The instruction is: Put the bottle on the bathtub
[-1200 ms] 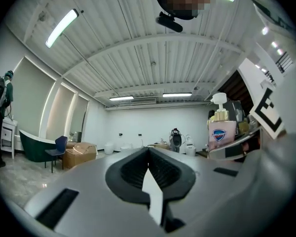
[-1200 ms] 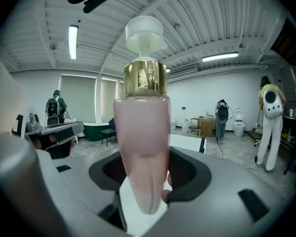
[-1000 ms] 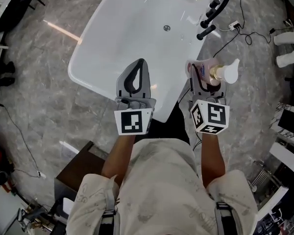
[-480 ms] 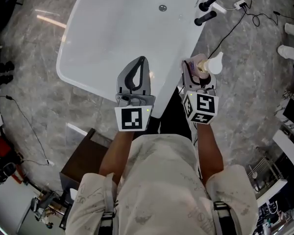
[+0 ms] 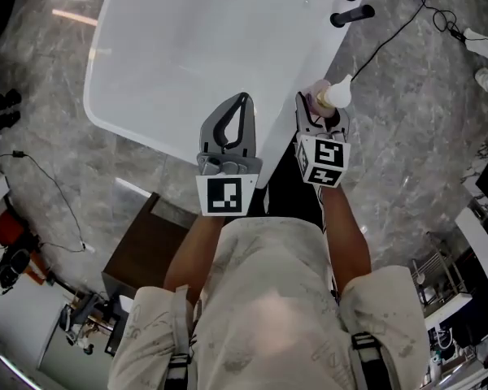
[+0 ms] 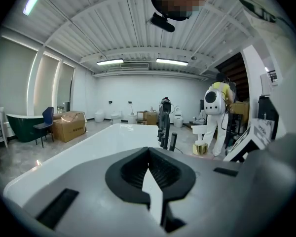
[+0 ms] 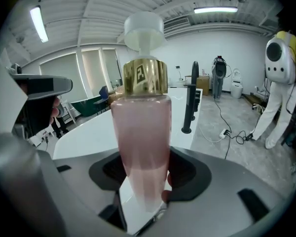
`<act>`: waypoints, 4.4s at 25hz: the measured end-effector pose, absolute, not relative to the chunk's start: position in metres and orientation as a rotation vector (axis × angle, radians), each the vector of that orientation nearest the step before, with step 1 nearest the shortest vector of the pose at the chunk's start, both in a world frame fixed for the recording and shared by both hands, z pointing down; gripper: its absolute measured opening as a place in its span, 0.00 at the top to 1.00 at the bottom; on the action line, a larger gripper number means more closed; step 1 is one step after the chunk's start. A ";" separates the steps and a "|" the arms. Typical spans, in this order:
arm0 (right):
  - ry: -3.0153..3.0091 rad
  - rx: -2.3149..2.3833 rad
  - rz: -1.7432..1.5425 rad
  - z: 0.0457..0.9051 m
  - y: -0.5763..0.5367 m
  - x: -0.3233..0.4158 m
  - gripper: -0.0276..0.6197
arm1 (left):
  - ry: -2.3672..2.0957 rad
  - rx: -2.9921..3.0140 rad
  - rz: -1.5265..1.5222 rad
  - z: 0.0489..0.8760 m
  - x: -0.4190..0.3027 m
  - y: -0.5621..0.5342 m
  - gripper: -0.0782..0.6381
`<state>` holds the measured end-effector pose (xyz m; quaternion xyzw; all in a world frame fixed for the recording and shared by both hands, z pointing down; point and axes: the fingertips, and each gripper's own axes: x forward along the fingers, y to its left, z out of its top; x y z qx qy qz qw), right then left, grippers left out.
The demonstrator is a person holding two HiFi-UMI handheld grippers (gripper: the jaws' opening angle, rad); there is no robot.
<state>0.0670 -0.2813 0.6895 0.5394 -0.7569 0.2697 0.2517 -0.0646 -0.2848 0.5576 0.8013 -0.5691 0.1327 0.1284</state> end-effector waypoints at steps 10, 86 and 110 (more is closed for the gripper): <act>-2.086 1.443 0.668 0.716 -0.303 0.070 0.63 | -1.647 2.295 0.433 0.575 -0.058 -0.291 0.89; -2.319 1.630 0.256 0.476 -0.127 0.013 0.55 | -1.863 2.364 0.168 0.424 -0.179 -0.095 0.89; -2.603 1.733 -0.300 0.231 -0.155 -0.004 0.55 | -2.145 2.542 -0.035 0.241 -0.247 -0.120 0.89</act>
